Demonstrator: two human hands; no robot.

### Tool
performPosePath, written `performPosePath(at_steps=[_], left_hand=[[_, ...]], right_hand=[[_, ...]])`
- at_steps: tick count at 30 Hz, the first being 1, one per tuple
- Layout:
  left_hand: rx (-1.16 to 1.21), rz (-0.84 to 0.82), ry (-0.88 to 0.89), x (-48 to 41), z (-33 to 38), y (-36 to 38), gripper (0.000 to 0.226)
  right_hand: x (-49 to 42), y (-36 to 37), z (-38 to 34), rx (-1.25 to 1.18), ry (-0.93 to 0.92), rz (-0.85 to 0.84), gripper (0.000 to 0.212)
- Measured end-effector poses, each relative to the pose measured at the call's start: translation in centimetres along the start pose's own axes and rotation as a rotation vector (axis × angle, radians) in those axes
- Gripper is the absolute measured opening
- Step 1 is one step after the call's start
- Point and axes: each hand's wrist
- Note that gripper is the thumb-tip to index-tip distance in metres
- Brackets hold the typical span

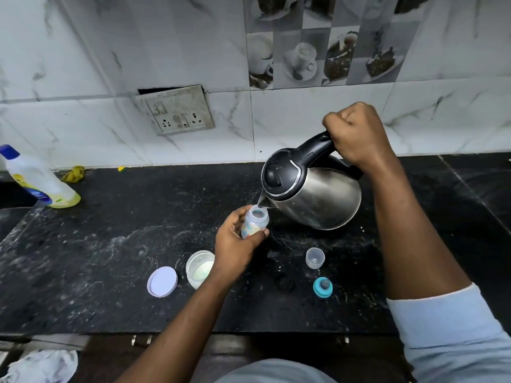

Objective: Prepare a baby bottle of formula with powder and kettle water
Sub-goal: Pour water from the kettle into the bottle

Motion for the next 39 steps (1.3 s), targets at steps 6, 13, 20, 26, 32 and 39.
performPosePath(at_steps=[6,13,20,26,32,39], left_hand=[[0.029,-0.020,0.000,0.1,-0.2,0.3,0.060],[0.049,-0.035,-0.008,-0.1,-0.5,0.5,0.060],[0.051,-0.037,-0.018,-0.5,-0.9,0.6,0.060],[0.057,-0.039,-0.016,-0.8,-1.2,0.5,0.060],[0.061,-0.041,-0.018,-0.8,-1.2,0.4,0.060],[0.073,-0.046,-0.019,-0.7,-1.2,0.2,0.058]], right_hand=[[0.2,0.0,0.2,0.076,-0.015,-0.016,0.045],[0.2,0.0,0.5,0.140,-0.016,-0.030,0.044],[-0.1,0.0,0.7,0.149,-0.003,-0.030,0.044],[-0.2,0.1,0.7,0.148,0.008,-0.025,0.044],[-0.3,0.2,0.6,0.144,0.005,-0.024,0.044],[-0.3,0.0,0.5,0.154,0.012,-0.020,0.044]])
Point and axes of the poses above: each hand's wrist, its own x-axis away from the middle knuckle, its own y-axis out of the palm, z = x × y, and after that the axes turned 5 degrees about -x, right-handed
